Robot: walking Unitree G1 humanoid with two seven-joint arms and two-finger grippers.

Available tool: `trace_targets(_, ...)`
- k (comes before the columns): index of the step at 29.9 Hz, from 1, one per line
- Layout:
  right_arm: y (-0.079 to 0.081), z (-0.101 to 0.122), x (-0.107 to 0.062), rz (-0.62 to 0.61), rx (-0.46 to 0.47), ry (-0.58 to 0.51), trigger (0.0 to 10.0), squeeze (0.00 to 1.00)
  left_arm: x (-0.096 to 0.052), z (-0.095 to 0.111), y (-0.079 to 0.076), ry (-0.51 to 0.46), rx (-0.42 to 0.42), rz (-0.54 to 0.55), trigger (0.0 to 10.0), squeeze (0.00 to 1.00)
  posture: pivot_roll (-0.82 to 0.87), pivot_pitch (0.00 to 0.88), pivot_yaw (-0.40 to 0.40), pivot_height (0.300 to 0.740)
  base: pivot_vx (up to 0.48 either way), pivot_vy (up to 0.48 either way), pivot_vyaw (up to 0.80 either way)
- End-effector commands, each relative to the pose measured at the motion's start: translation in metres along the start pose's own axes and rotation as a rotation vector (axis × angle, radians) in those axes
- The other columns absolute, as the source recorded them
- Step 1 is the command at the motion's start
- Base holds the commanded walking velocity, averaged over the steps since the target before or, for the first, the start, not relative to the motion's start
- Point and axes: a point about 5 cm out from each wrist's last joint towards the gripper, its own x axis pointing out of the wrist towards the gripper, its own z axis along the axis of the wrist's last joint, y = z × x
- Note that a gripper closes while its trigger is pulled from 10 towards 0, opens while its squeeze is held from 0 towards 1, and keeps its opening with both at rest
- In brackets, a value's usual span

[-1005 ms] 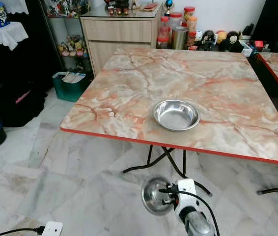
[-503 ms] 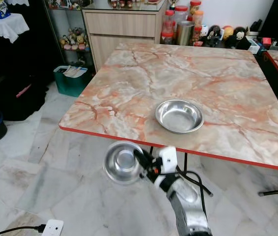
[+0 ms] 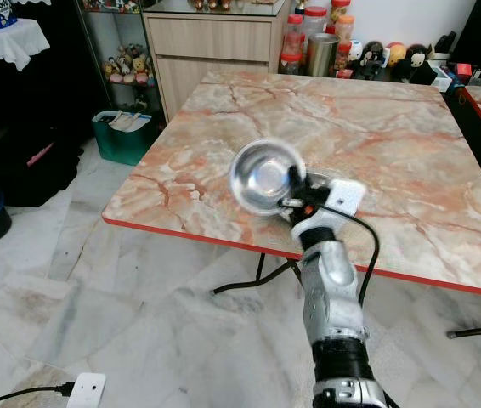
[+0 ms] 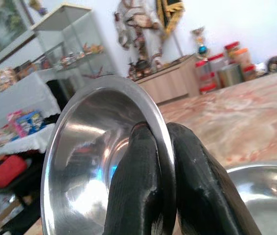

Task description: Setting the table

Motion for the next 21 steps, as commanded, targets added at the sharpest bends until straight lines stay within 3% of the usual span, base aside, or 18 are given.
trace_targets(1, 0.003, 0.003, 0.005, -0.030, 0.008, -0.013, 10.0, 0.00, 0.000, 0.000, 0.002, -0.003, -0.015, 0.015, 10.0, 0.00, -0.10, 0.000, 0.010, 0.740, 0.000, 0.000, 0.00)
trace_targets(9, -0.010, -0.007, 0.002, -0.133, -0.070, 0.028, 10.0, 0.00, 0.000, 0.000, 0.002, -0.012, -0.007, 0.010, 10.0, 0.00, -0.10, 0.000, 0.010, 0.740, 0.000, 0.000, 0.00)
trace_targets(21, -0.008, -0.006, 0.006, -0.134, -0.073, 0.020, 10.0, 0.00, 0.001, 0.006, 0.003, -0.024, -0.010, 0.012, 10.0, 0.00, -0.10, 0.000, 0.012, 0.740, 0.000, 0.000, -0.13)
